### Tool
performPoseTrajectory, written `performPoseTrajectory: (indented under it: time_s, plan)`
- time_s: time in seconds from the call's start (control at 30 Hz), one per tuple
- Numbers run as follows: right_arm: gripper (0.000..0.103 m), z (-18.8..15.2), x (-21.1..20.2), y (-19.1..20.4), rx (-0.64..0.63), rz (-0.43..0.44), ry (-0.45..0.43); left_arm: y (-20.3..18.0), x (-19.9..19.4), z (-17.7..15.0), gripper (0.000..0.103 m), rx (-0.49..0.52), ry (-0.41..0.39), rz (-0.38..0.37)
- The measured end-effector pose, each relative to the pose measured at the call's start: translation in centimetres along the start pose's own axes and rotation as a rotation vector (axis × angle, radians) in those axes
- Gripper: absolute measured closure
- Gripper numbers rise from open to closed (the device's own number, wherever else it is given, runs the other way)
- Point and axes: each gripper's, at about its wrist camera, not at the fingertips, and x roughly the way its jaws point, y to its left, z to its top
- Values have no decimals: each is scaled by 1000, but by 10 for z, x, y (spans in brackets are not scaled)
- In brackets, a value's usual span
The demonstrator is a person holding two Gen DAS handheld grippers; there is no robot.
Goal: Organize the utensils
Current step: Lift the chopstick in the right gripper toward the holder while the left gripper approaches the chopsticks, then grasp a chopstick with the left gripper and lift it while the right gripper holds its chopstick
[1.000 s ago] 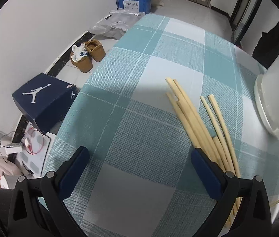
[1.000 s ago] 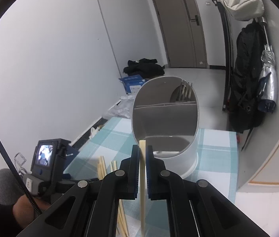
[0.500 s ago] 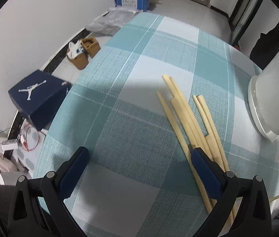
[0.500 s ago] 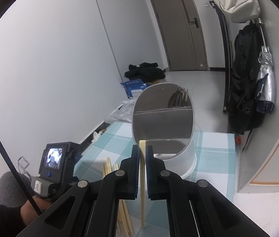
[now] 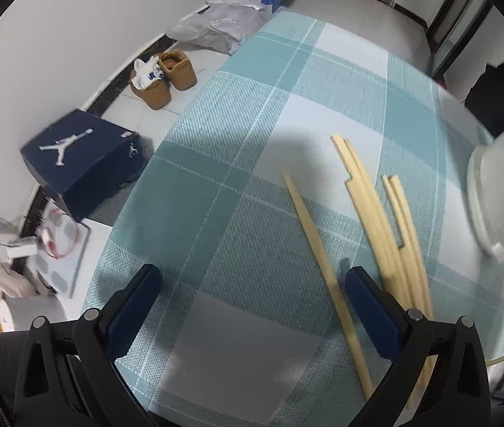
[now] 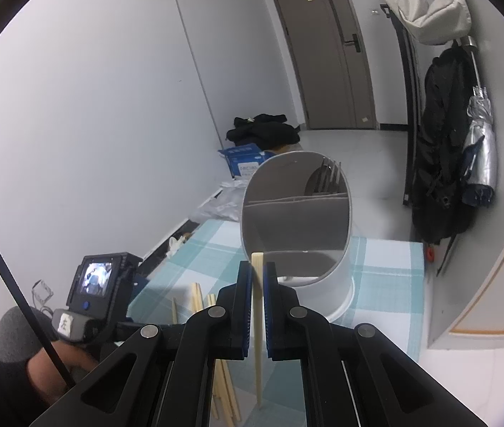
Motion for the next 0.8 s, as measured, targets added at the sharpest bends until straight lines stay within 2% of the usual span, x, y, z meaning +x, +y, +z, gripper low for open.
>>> performPoseTrajectory:
  time_s: [0.1, 0.13, 0.23, 0.37, 0.43, 0.5, 0.53, 0.6, 0.7, 0.8]
  plan:
    - [98, 0, 1, -2, 6, 0, 1, 10, -2, 5, 2, -61, 2, -67]
    - [98, 1, 0, -2, 8, 1, 0, 10, -2, 6, 3, -69, -1, -71]
    - [98, 1, 1, -3, 16, 2, 2, 3, -2, 13, 15, -56, -20, -48]
    - [98, 2, 1, -3, 17, 8, 2, -11, -3, 17, 39, 9, -20, -12]
    - [98, 3, 1, -2, 15, 12, 0, -20, -3, 17, 51, 48, -26, 33]
    - [98, 3, 1, -2, 12, 14, -1, -19, -5, 16, 72, 42, -43, 26]
    - [98, 3, 1, -2, 12, 16, 1, -21, -5, 16, 76, 35, -44, 25]
    - [98, 2, 1, -1, 13, 20, 3, -21, -6, 17, 96, 23, -47, 10]
    - [98, 2, 0, -1, 11, 25, 2, -24, -5, 20, 100, -1, -63, -1]
    - [98, 2, -1, 0, 7, 25, 2, -25, -4, 22, 101, -19, -84, -56]
